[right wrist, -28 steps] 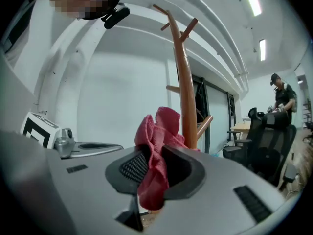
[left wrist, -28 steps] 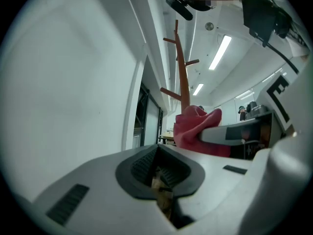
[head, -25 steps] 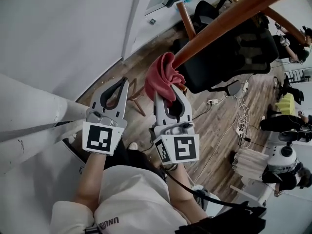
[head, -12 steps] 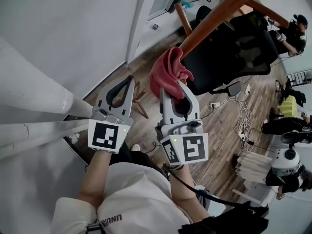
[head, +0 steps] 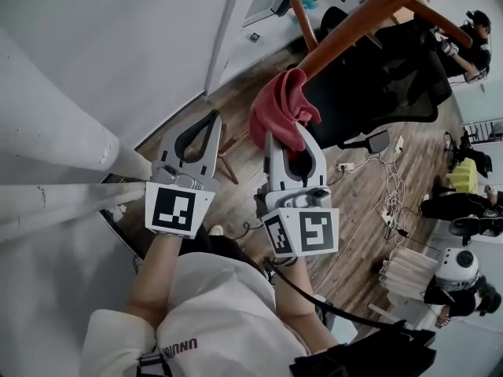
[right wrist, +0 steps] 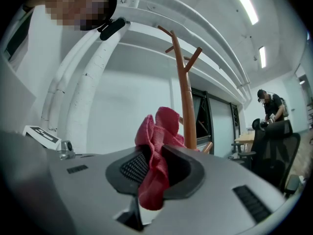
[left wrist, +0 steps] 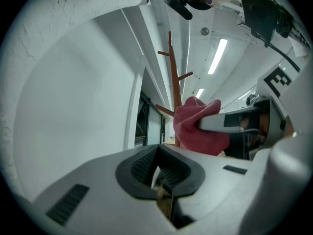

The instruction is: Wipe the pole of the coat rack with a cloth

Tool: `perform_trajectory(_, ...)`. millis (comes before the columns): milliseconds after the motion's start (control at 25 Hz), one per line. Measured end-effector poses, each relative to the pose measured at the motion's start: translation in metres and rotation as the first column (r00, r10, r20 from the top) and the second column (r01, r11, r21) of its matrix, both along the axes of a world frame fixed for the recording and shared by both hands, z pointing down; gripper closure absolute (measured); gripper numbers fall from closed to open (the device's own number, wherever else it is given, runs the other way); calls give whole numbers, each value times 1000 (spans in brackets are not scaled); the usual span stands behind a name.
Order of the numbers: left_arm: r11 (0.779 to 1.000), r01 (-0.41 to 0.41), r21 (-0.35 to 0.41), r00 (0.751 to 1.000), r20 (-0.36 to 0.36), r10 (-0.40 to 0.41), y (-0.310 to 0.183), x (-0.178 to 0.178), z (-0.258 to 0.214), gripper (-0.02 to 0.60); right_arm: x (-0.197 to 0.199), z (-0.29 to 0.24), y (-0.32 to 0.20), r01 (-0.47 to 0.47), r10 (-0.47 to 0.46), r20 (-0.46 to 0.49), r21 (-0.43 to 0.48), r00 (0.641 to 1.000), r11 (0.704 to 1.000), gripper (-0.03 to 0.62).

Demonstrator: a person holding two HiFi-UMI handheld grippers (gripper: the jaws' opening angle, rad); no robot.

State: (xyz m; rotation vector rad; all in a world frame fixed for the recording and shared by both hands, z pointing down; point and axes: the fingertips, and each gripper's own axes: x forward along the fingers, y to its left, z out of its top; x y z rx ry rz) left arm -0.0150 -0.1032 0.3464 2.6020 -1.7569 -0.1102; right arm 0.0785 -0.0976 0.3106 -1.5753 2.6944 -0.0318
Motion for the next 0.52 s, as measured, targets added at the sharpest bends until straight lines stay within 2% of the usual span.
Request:
perform_trajectory(320, 1000, 8, -6, 1000, 17, -8, 2, 4, -10, 569, 3, -11, -3, 0, 0, 29, -11, 1000, 1000, 511)
perform_trajectory(520, 1000, 11, 8, 1000, -6, -11, 17, 1, -10, 569, -6, -14, 14, 19, -19, 18, 16, 1000, 1000, 511)
